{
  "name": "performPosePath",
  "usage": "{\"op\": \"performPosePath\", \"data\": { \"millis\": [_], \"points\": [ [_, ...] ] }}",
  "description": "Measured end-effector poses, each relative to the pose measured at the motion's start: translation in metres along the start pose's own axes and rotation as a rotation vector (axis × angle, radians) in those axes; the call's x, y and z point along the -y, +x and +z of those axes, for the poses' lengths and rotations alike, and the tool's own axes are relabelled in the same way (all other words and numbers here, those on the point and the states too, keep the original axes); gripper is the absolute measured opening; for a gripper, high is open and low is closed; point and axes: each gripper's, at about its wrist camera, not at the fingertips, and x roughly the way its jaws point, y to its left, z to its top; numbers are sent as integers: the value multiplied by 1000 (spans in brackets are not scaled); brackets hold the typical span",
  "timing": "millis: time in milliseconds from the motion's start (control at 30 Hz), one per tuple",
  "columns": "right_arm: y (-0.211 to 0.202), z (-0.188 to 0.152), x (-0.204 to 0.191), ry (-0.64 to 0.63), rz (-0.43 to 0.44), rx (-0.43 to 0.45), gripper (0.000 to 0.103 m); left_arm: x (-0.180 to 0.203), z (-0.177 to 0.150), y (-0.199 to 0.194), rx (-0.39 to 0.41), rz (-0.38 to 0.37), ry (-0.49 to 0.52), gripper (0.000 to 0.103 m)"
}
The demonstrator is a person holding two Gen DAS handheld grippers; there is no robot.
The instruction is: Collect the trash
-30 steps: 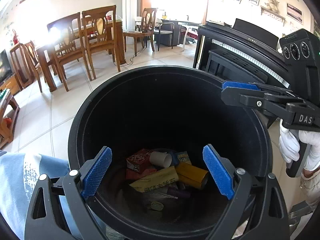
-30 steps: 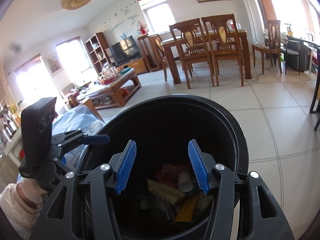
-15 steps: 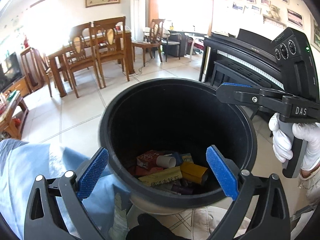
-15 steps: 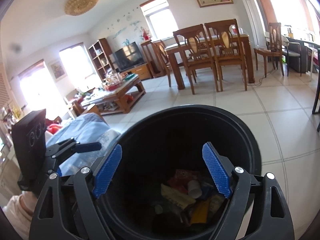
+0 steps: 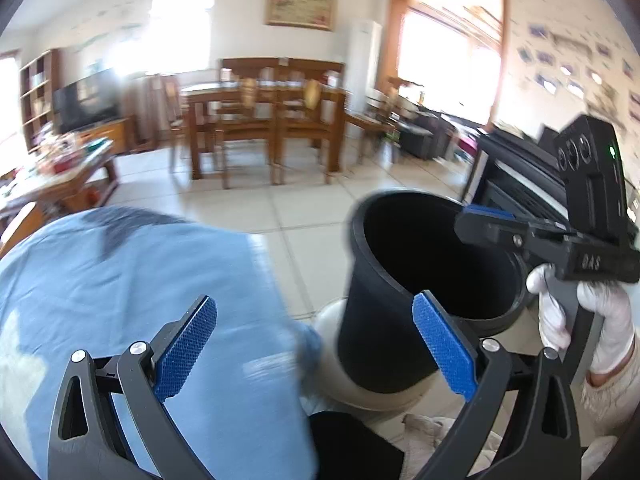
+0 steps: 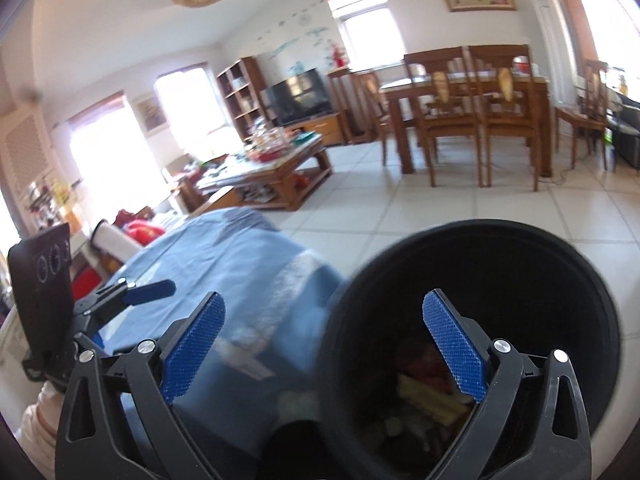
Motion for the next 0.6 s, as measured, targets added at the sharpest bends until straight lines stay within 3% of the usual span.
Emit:
{"op": "performPosePath", "data": {
  "millis": [267,600],
  "points": [
    [55,19,-97,-91,118,-42,98,-75,-19,-48,50,180,-148,98],
    [130,31,-209,-166,203,-89,98,-156,-51,-102,117,397,-318,98]
  ]
}}
